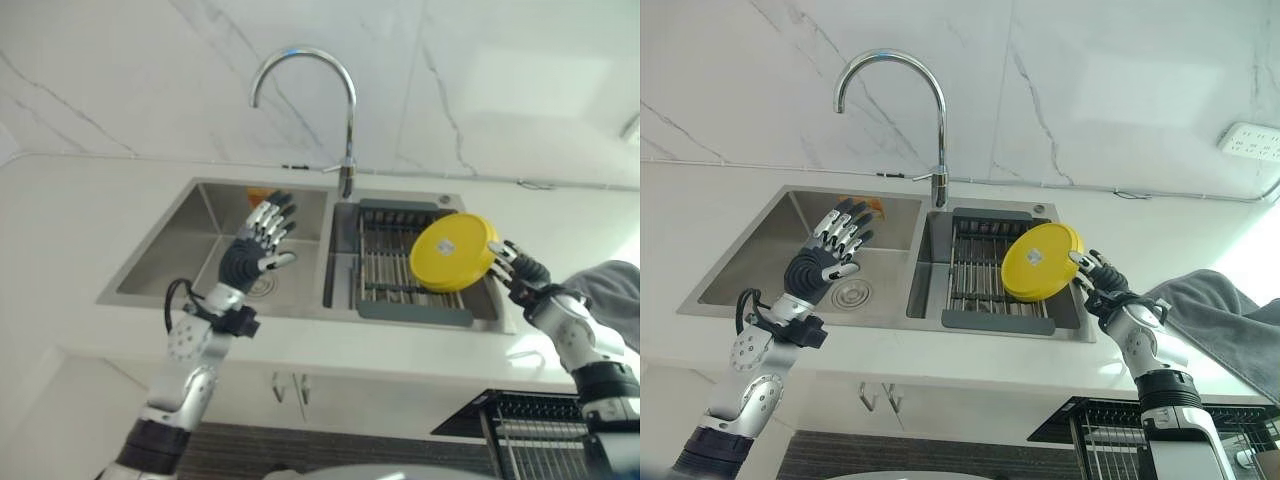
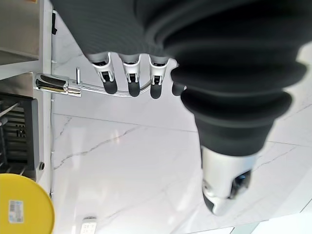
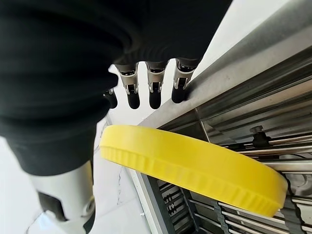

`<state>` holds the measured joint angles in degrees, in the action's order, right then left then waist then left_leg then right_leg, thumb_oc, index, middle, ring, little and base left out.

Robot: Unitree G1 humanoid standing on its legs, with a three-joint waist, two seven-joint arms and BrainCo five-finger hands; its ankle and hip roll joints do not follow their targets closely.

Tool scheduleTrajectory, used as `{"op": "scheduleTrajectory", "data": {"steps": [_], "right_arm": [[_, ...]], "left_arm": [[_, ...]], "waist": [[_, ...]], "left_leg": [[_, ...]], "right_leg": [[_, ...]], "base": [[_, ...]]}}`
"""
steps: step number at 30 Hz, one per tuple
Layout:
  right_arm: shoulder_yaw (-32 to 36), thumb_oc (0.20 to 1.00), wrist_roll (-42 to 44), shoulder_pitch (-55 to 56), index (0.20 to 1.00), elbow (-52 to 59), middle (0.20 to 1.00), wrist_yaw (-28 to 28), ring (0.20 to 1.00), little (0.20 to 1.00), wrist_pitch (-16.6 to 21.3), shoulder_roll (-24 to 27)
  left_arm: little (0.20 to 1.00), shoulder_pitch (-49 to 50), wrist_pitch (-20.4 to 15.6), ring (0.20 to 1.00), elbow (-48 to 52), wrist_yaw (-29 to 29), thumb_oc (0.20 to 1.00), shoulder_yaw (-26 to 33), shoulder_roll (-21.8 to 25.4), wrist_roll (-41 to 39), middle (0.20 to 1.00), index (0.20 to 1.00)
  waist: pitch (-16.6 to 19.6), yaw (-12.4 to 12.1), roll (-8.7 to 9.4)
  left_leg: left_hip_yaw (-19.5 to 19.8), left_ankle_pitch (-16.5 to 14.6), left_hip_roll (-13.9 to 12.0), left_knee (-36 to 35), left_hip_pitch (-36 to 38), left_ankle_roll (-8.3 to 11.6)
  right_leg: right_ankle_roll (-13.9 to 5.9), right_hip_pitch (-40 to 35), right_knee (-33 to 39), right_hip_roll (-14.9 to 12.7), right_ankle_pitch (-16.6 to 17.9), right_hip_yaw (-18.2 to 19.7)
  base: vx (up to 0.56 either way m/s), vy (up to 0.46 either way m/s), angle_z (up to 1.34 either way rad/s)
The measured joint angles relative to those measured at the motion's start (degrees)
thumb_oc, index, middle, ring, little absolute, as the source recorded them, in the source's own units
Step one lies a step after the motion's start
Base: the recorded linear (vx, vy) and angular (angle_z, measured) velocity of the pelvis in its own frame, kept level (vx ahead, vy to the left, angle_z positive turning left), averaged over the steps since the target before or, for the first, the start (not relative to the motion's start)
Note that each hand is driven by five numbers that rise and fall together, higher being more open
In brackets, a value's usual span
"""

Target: Place the dishes in the dishwasher.

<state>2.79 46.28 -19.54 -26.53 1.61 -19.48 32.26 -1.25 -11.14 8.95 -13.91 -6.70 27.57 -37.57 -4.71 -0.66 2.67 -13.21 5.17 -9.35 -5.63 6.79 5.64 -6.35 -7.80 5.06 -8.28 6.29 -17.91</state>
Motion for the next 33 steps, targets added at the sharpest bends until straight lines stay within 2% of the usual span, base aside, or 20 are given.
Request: {"op": "scheduleTrajectory", "data": {"steps": [10, 33], "right_arm": [[-0.21, 1.0, 0.01, -0.46, 1.0, -0.67, 1.0, -1.23, 1.0, 1.0, -0.26, 0.21], [-0.76, 1.0, 2.15, -3.03, 1.0, -4.74, 1.0, -1.85, 1.0, 1.0, -1.18, 0.21]], "left_arm": [[1.0, 0.0, 0.07, 1.0, 0.0, 0.29, 1.0, -0.04, 0.03, -0.01, 1.0, 1.0], [1.0, 0.0, 0.6, 1.0, -0.01, 0.8, 1.0, -0.06, 0.16, -0.02, 1.0, 1.0]], "waist": [[0.23, -1.55, -0.27], [0.21, -1.71, -0.27]], "left_leg": [[0.3, 0.17, 0.03, 0.0, -0.37, -0.06], [1.32, 0.3, 0.04, 0.0, -0.76, -0.13]], "right_leg": [[0.0, 0.02, 0.0, -0.03, 0.0, -0.26], [0.0, -0.12, 0.02, -0.02, -0.01, -1.37]], "base": [[0.0, 0.002, 0.02], [0.0, -0.001, 0.01]]}}
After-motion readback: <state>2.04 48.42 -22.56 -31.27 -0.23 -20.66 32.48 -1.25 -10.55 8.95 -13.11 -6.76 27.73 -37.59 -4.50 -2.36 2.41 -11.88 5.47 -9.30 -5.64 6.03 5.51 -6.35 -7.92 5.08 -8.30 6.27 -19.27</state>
